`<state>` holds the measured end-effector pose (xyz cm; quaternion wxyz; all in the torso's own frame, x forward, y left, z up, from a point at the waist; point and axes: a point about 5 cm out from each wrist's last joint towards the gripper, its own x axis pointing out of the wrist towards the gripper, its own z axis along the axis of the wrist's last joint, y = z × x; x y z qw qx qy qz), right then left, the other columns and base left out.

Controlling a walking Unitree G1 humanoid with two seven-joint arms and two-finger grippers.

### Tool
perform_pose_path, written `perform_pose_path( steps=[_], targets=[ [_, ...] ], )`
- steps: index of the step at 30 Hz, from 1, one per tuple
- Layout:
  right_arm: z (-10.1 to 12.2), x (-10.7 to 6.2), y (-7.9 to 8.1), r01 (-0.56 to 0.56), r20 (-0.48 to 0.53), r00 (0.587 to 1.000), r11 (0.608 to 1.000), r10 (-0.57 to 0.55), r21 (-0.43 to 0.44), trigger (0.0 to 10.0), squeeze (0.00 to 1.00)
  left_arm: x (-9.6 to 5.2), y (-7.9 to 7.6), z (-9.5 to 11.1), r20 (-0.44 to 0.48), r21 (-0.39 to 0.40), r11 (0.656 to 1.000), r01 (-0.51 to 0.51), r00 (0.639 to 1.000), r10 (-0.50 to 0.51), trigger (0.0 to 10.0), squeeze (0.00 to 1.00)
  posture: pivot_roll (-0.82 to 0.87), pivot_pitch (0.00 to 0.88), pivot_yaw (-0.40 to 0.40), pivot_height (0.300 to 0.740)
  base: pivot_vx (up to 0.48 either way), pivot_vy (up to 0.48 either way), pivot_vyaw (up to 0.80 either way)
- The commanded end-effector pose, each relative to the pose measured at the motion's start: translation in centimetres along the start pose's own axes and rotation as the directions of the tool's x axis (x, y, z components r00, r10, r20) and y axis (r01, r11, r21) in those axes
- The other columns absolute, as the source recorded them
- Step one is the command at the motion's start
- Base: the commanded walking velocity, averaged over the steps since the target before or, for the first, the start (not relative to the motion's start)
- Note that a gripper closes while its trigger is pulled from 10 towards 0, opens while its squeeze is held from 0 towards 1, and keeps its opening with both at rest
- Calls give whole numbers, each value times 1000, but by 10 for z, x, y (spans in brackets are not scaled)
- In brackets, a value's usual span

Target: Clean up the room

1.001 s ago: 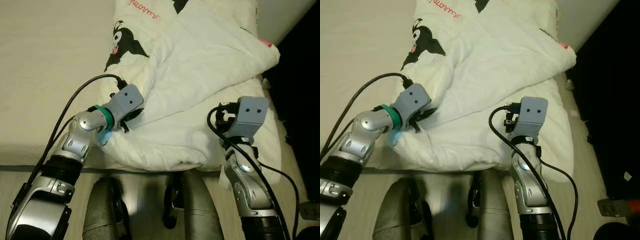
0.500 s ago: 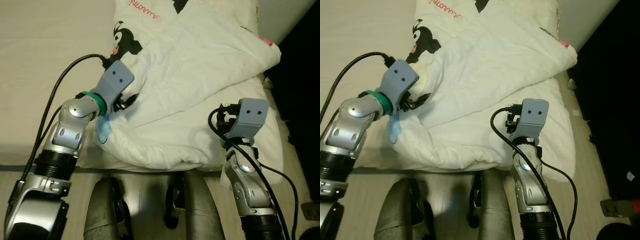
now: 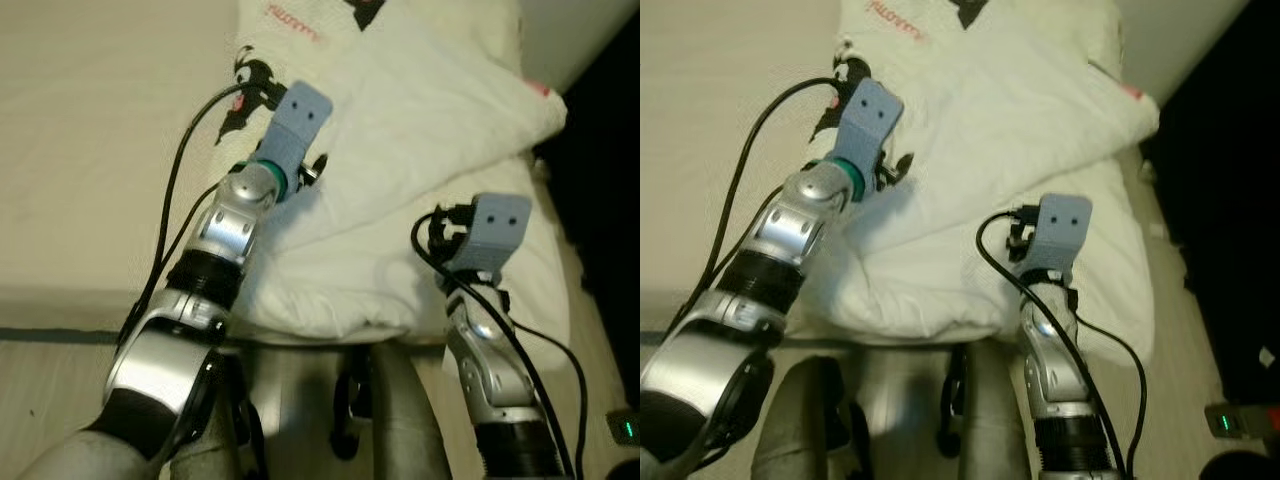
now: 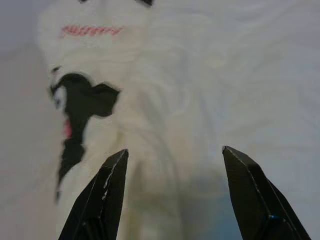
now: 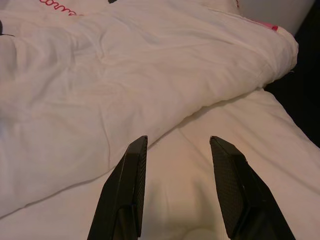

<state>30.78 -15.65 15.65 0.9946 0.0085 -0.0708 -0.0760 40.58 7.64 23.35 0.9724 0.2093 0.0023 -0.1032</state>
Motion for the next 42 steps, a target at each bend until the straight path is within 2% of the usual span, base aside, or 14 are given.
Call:
perform_pose_path(
  steps=[1, 4, 15, 16, 17, 18, 19, 20, 28, 31, 33, 35, 37, 42],
  targets=[
    [-7, -3, -1, 6, -19, 1000, 1000, -6, -8, 10000, 0, 1, -3, -13, -57, 25, 999, -24, 998, 26, 10000, 0, -108, 231, 2, 610, 0, 0, 0],
    [-6, -3, 3, -6, -12, 1000, 1000, 6, -4, 10000, 0, 2, -2, -38, -166, 47, 996, -81, 982, 88, 10000, 0, -118, 231, 3, 610, 0, 0, 0],
    [-3, -5, 2, -8, -4, 1000, 1000, 8, -2, 10000, 0, 1, -4, -63, -260, 72, 992, -104, 958, 120, 10000, 0, -133, 252, 4, 610, 0, 0, 0],
    [-4, -6, 2, -7, -7, 1000, 1000, 7, -2, 10000, 0, 0, -1, -65, -263, 62, 990, -124, 955, 136, 8824, 0, -136, 254, 4, 610, 0, 0, 0],
    [-4, -7, 1, -6, -9, 1000, 1000, 6, -2, 10000, 0, 1, 0, -65, -264, 53, 989, -138, 953, 147, 1255, 0, -136, 254, 4, 610, 0, 0, 0],
    [-5, -8, 1, -6, -10, 1000, 1000, 6, -2, 10000, 0, 1, 0, -64, -262, 19, 989, -144, 954, 144, 1255, 0, -138, 256, 4, 610, 0, 0, 0],
    [-5, -8, 1, -6, -10, 1000, 1000, 6, -2, 10000, 0, 1, 0, -64, -262, 19, 989, -144, 954, 144, 1255, 0, -138, 256, 4, 610, 0, 0, 0],
    [-5, -9, 2, -6, -11, 1000, 1000, 6, -2, 10000, 0, 2, 0, -61, -251, -3, 990, -144, 958, 138, 0, 0, -139, 256, 4, 610, 0, 0, 0],
    [-5, -7, 0, -3, -13, 1000, 1000, 3, -5, 10000, 0, 5, 0, -55, -204, -21, 993, -113, 973, 106, 0, 0, -136, 258, 5, 610, 0, 0, 0],
    [-5, -7, 0, -2, -13, 1000, 1000, 2, -5, 10000, 0, 5, 0, -53, -190, -22, 996, -87, 978, 82, 0, 0, -129, 263, 4, 610, 0, 0, 0],
    [-5, -7, 0, -2, -14, 1000, 1000, 1, -6, 10000, 0, 6, -3, -51, -166, -8, 1000, -28, 986, 27, 0, 0, -129, 263, 4, 610, 0, 0, 0],
    [-5, -7, 0, -2, -14, 1000, 1000, 1, -6, 10000, 0, 6, -3, -51, -166, -8, 1000, -28, 986, 27, 0, 0, -129, 263, 4, 610, 0, 0, 0],
    [-2, -5, -6, 10, -4, 1000, 1000, -10, -11, 10000, 0, 5, -2, -50, -135, 39, 998, 51, 990, -45, 0, 0, -126, 264, 5, 610, 0, 0, 0],
    [4, 1, -19, 42, 16, 999, 999, -41, -22, 10000, 0, 4, 8, -49, -95, 93, 988, 123, 989, -114, 0, 0, -116, 262, 2, 610, 0, 0, 0]
  ],
)
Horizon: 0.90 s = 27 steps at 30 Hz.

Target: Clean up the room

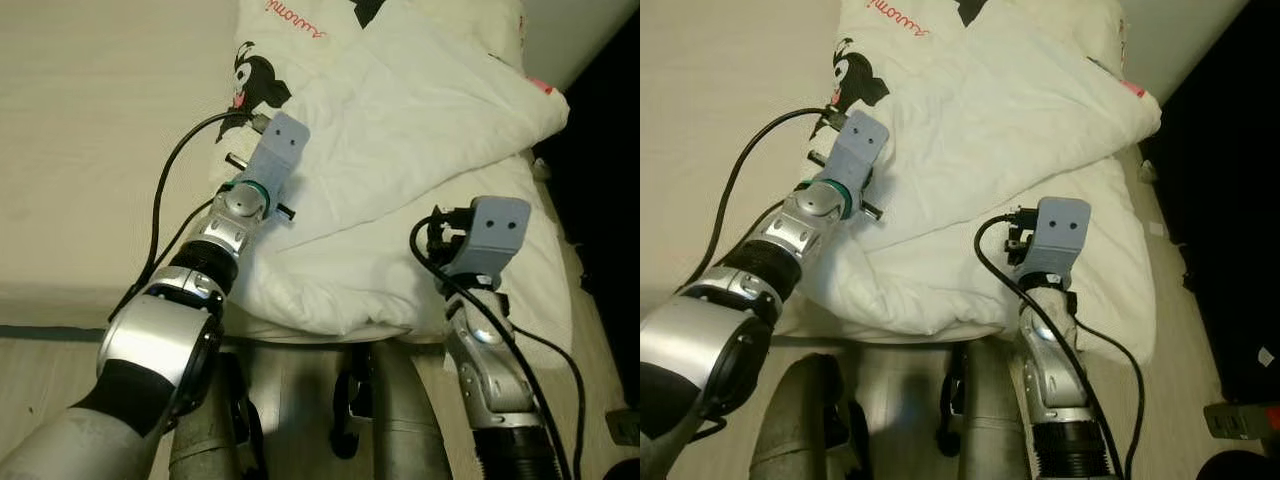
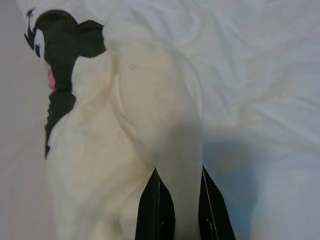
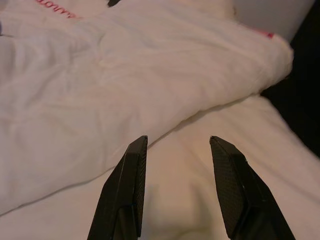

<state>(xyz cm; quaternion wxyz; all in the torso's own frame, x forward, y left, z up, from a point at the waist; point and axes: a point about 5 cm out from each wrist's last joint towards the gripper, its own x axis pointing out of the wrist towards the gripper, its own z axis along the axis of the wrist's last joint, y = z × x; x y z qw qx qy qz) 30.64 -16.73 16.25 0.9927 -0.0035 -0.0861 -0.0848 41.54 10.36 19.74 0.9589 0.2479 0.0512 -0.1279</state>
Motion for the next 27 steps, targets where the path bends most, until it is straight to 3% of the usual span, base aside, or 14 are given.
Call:
perform_pose_path(
  steps=[1, 4, 6, 10, 12, 13, 18, 21, 22, 23, 24, 25, 26, 27],
  targets=[
    [-3, 0, -8, 26, -18, 1000, 1000, -26, -1, 10000, 0, -1, -4, -4, 3, 30, 998, 46, 999, -46, 0, 0, -116, 262, 2, 610, 0, 0, 0],
    [0, 4, -13, 37, -9, 999, 999, -38, -4, 10000, 0, -2, 2, -4, 24, 63, 994, 84, 996, -86, 0, 0, -112, 261, 2, 610, 0, 0, 0],
    [5, 8, -16, 48, 8, 999, 999, -48, -2, 10000, 0, -7, 7, -7, 56, 125, 978, 170, 982, -178, 0, 0, -105, 259, 0, 610, 0, 0, 0],
    [8, 10, -17, 50, 19, 999, 999, -50, 0, 10000, 0, -9, 10, -7, 81, 139, 966, 216, 970, -228, 0, 0, -105, 259, 0, 610, 0, 0, 0],
    [16, 14, -21, 51, 46, 998, 999, -50, -2, 10000, 0, -18, 18, -4, 138, 164, 926, 341, 921, -363, 0, 0, -107, 257, 1, 610, 0, 0, 0],
    [16, 14, -21, 51, 46, 998, 999, -50, -2, 10000, 0, -18, 18, -4, 138, 164, 926, 341, 921, -363, 0, 0, -107, 257, 1, 610, 0, 0, 0],
    [28, 23, -36, 76, 84, 994, 997, -74, -24, 10000, 0, -51, 32, -1, 224, 197, 763, 616, 729, -647, 0, 0, -100, 256, 0, 610, 0, 0, 0],
    [29, 24, -39, 82, 86, 993, 996, -80, -27, 10000, 0, -56, 32, -2, 229, 199, 734, 649, 697, -679, 0, 0, -100, 256, 0, 610, 0, 0, 0],
    [29, 26, -41, 86, 86, 993, 996, -83, -30, 10000, 0, -64, 30, -6, 223, 203, 689, 696, 652, -725, 0, 0, -95, 255, -2, 610, 0, 0, 0],
    [28, 27, -42, 89, 83, 993, 995, -86, -33, 10000, 0, -78, 22, -18, 180, 213, 596, 774, 569, -803, 0, 0, -86, 255, -3, 610, 0, 0, 0],
    [28, 27, -42, 89, 83, 993, 995, -86, -33, 10000, 0, -78, 22, -18, 180, 213, 596, 774, 569, -803, 0, 0, -86, 255, -3, 610, 0, 0, 0],
    [28, 28, -43, 90, 81, 993, 995, -87, -34, 10000, 0, -90, 12, -29, 138, 214, 506, 836, 487, -863, 0, 0, -86, 255, -3, 610, 0, 0, 0],
    [28, 28, -43, 90, 81, 993, 995, -87, -34, 10000, 0, -90, 12, -29, 138, 214, 506, 836, 487, -863, 0, 0, -86, 255, -3, 610, 0, 0, 0],
    [27, 29, -43, 90, 78, 993, 995, -87, -35, 10000, 0, -104, 0, -44, 80, 212, 403, 890, 395, -915, 0, 0, -80, 254, -3, 610, 0, 0, 0]
  ],
)
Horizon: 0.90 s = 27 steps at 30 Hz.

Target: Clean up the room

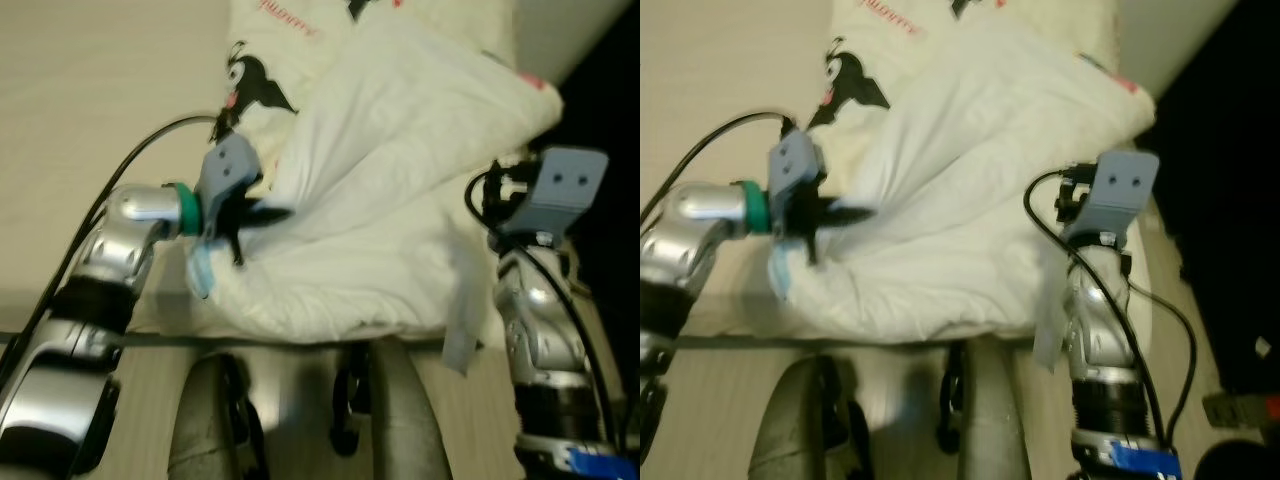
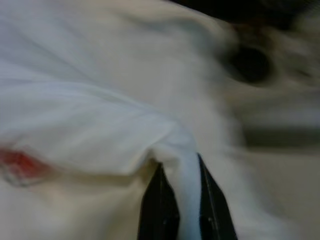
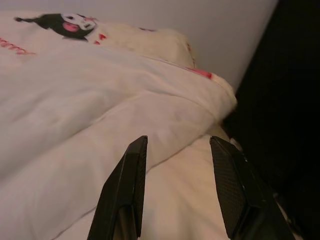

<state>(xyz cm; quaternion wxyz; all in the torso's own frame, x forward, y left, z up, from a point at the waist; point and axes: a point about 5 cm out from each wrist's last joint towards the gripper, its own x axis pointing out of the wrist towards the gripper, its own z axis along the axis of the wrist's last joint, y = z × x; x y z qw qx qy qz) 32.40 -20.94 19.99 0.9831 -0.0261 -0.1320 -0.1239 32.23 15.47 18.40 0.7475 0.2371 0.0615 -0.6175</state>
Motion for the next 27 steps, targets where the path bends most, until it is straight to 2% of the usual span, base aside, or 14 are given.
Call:
perform_pose_path(
  steps=[1, 2, 3, 4, 5, 9, 14, 15, 17, 18, 21, 22, 23, 27],
  targets=[
    [-7, -2, -4, 13, -22, 1000, 1000, -13, 3, 10000, 0, 10, -25, -9, -26, -24, 986, 167, 985, -168, 0, 0, -80, 254, -3, 610, 0, 0, 0],
    [-7, -2, -4, 13, -22, 1000, 1000, -13, 3, 10000, 0, 10, -25, -9, -26, -24, 986, 167, 985, -168, 0, 0, -80, 254, -3, 610, 0, 0, 0],
    [-8, -2, -3, 11, -27, 1000, 1000, -11, 3, 10000, 0, 13, -46, -19, -50, -42, 964, 261, 963, -263, 0, 0, -79, 254, -4, 610, 0, 0, 0],
    [-8, -2, -3, 11, -27, 1000, 1000, -11, 3, 10000, 0, 13, -46, -19, -50, -42, 964, 261, 963, -263, 0, 0, -79, 254, -4, 610, 0, 0, 0],
    [-10, -3, -1, 7, -35, 999, 1000, -7, 1, 10000, 0, 17, -84, -31, -66, -81, 907, 414, 905, -420, 0, 0, -79, 254, -4, 610, 0, 0, 0],
    [-11, -3, -1, 4, -39, 999, 1000, -4, -1, 10000, 0, 19, -107, -35, -51, -114, 864, 490, 866, -498, 0, 0, -86, 248, -5, 610, 0, 0, 0],
    [-12, -3, -2, 4, -41, 999, 1000, -4, -8, 10000, 0, 26, -121, -44, -66, -134, 855, 501, 856, -512, 0, 0, -93, 242, -9, 610, 0, 0, 0],
    [-12, -3, -2, 3, -41, 999, 1000, -4, -11, 10000, 0, 32, -126, -50, -106, -130, 868, 479, 864, -492, 10000, 0, -93, 242, -9, 610, 0, 0, 0],
    [-12, -3, -2, 3, -40, 999, 1000, -3, -12, 10000, 0, 37, -128, -55, -137, -120, 883, 453, 874, -467, 10000, 0, -97, 239, -9, 610, 0, 0, 0],
    [-12, -2, -3, 3, -39, 999, 1000, -3, -14, 10000, 0, 46, -125, -58, -160, -104, 919, 380, 906, -393, 10000, 0, -100, 237, -9, 610, 0, 0, 0],
    [-12, -2, -3, 4, -36, 999, 1000, -5, -15, 10000, 0, 60, -116, -60, -173, -72, 964, 257, 948, -265, 10000, 4, -102, 236, -8, 610, 0, 0, 0],
    [-11, -2, -3, 6, -35, 999, 1000, -7, -15, 10000, 0, 67, -112, -58, -151, -77, 975, 210, 964, -220, 10000, 820, -103, 234, -6, 610, 0, 0, 0],
    [-11, -2, -3, 8, -33, 999, 1000, -9, -15, 10000, 0, 73, -111, -55, -127, -93, 983, 161, 977, -172, 10000, 1000, -104, 233, -5, 610, 0, 0, 0],
    [-10, -2, -4, 12, -30, 999, 1000, -12, -15, 10000, 0, 78, -112, -51, -97, -126, 985, 118, 987, -131, 10000, 1000, -105, 232, -4, 610, 0, 0, 0]
  ],
)
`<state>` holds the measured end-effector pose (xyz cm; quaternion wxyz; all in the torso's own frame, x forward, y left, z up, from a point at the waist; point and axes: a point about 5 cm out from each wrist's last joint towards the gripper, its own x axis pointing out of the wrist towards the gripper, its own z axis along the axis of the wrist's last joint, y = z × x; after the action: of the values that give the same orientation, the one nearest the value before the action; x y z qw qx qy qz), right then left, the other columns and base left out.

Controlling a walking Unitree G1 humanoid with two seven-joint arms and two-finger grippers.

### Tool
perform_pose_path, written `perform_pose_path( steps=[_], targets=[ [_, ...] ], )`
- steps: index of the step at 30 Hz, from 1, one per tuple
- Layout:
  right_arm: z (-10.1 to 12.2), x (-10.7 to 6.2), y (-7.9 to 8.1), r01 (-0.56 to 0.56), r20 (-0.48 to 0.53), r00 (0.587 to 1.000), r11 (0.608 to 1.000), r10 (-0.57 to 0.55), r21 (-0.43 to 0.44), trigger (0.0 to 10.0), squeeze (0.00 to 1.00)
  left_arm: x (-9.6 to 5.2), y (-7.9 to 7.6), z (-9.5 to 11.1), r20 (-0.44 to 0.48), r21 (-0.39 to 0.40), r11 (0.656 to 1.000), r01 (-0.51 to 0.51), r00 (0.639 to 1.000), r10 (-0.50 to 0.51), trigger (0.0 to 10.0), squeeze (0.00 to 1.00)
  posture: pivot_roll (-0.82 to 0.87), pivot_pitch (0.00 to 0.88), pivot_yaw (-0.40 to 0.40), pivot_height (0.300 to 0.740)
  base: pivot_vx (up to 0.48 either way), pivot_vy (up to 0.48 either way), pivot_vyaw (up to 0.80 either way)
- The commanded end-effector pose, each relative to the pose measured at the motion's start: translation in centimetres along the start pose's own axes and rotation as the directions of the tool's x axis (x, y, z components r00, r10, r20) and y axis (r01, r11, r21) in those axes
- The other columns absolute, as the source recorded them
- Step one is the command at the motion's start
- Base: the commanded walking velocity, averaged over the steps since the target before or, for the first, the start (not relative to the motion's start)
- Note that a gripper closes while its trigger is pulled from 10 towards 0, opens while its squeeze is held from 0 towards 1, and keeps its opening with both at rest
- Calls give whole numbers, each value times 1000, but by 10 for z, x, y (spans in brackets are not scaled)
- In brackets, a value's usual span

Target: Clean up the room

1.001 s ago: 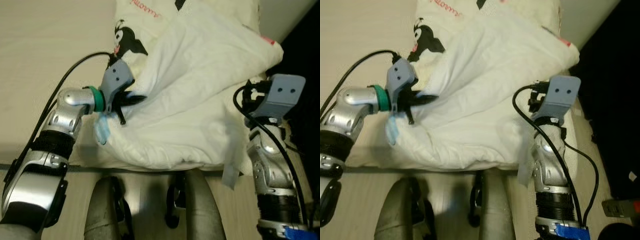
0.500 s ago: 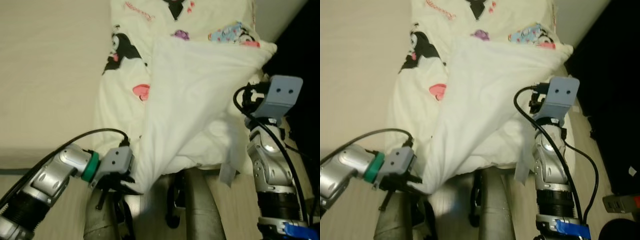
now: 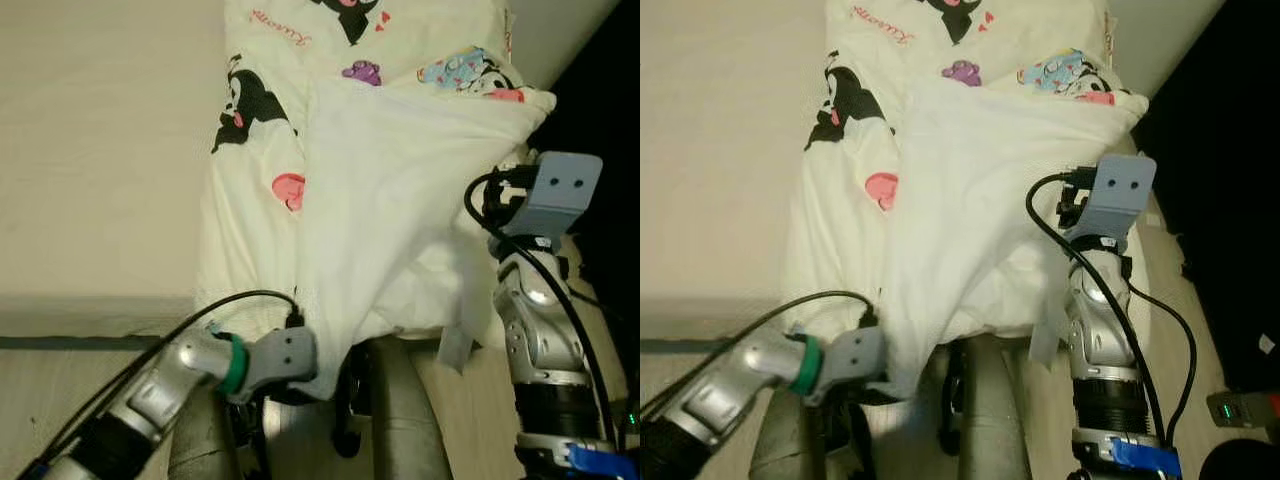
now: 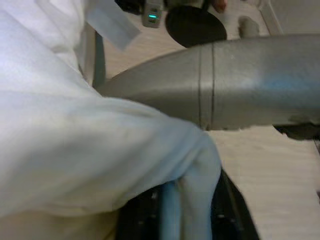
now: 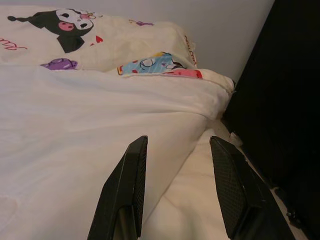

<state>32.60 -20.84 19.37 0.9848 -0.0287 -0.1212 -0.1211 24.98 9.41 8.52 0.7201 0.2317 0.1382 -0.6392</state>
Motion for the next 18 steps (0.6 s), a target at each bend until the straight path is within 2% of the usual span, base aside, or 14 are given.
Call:
perform_pose_path(
  steps=[1, 5, 7, 10, 12, 14, 15, 18],
  targets=[
    [-4, -2, -6, 22, -7, 1000, 1000, -22, -8, 10000, 0, 4, -9, -4, 7, -45, 999, -4, 1000, 4, 10000, 1000, -103, 232, -4, 610, 0, 0, 0],
    [-3, -2, -6, 23, -7, 1000, 1000, -23, -8, 10000, 0, 1, -9, -6, 3, -42, 999, -10, 1000, 10, 10000, 1000, -101, 231, -3, 610, 0, 0, 0],
    [-3, -2, -6, 23, -5, 1000, 1000, -23, -8, 10000, 0, -12, -7, -11, -6, -40, 999, -4, 1000, 3, 10000, 1000, -99, 232, 0, 610, 0, 0, 0],
    [-3, -2, -6, 25, -4, 1000, 1000, -25, -7, 10000, 0, -21, -3, -12, -12, -46, 999, -5, 1000, 4, 10000, 1000, -99, 232, 0, 610, 0, 0, 0],
    [-3, -2, -7, 28, -2, 1000, 1000, -28, -3, 10000, 0, -49, 6, -15, -56, -49, 998, 31, 998, -34, 10000, 1000, -94, 239, 4, 610, 0, 0, 0],
    [-2, -3, -6, 15, 1, 1000, 1000, -15, 5, 10000, 0, -69, 15, -15, -94, -44, 999, 28, 995, -32, 10000, 976, -91, 241, 3, 610, 0, 0, 0],
    [-1, -3, -4, 4, 6, 1000, 1000, -4, 4, 10000, 0, -76, 20, -13, -93, -44, 999, 10, 996, -14, 10000, 0, -91, 241, 3, 610, 0, 0, 0],
    [1, -2, -3, -9, 17, 1000, 1000, 9, 1, 10000, 0, -83, 25, -10, -76, -55, 998, -6, 997, 2, 10000, 0, -90, 243, 3, 610, 0, 0, 0]
  ],
)
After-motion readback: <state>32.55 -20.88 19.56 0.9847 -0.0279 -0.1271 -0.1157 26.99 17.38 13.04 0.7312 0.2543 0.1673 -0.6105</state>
